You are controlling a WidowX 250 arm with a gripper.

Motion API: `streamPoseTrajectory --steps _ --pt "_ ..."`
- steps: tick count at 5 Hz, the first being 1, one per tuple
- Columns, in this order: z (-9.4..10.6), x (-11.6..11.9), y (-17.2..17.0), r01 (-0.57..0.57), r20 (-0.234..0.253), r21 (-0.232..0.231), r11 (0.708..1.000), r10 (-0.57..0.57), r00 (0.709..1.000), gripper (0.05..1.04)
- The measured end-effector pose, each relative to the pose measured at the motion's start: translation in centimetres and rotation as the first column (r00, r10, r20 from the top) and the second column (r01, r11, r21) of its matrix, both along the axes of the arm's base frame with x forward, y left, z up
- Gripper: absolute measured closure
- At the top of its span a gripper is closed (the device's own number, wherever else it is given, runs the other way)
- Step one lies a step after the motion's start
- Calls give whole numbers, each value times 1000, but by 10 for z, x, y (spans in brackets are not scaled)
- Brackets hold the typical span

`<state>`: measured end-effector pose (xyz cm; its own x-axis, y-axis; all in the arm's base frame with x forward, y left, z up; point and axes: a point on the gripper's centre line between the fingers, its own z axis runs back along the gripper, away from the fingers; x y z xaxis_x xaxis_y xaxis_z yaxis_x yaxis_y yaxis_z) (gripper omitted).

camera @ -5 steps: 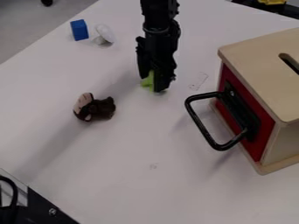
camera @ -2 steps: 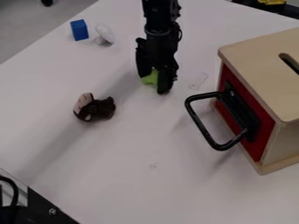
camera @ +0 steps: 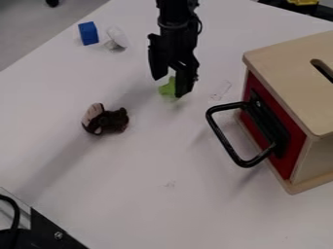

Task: Put the green object on the middle of the table

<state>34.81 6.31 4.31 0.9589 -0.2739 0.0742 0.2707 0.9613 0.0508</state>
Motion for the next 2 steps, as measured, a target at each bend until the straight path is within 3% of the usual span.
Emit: streamPoseTrajectory --steps 1,2 --pt "32 -12 5 -21 70 54 998 18 997 86" --pt "37 -12 5 -27 89 60 998 21 996 86"
